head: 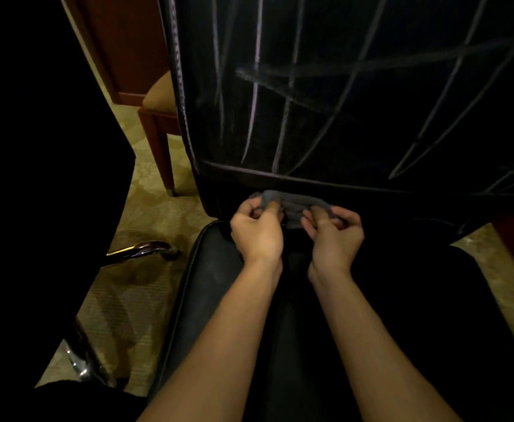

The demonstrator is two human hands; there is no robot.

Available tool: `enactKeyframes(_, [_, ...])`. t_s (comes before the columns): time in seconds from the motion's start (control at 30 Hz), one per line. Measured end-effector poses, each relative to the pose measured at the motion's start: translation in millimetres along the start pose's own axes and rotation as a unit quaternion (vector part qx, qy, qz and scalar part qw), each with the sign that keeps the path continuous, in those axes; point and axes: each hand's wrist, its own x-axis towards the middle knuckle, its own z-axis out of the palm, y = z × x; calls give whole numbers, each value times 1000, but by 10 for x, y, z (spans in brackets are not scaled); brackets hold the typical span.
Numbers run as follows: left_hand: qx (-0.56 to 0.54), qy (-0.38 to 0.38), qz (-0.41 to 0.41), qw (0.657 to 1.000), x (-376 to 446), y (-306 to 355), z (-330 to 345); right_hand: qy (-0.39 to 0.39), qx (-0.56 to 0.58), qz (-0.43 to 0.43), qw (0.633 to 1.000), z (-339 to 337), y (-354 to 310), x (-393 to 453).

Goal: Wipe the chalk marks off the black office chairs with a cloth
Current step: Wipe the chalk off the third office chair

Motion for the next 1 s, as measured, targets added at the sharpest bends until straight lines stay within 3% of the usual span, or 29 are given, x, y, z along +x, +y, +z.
enactKeyframes(0.23, [-10,98,63,993,286,159,-187,-20,30,73,997,408,371,-178])
enactKeyframes(0.3, [-1,90,40,995,193,45,-80,-22,-9,36,999,231,290,-81])
enactKeyframes(0.4, [13,43,-10,999,-65,-209,274,39,-52,-17,998,-186,10,218])
enactKeyframes(0.57, [-10,-24,-40,999,-453,-354,668,58,2,-35,998,-583,-425,430])
enactKeyframes(0.8, [-42,71,4,997,-29,112,139,10,12,35,999,151,180,138])
enactKeyframes(1.0, [-34,69,-34,996,-267,-262,671,25,-48,-28,998,-381,-189,491])
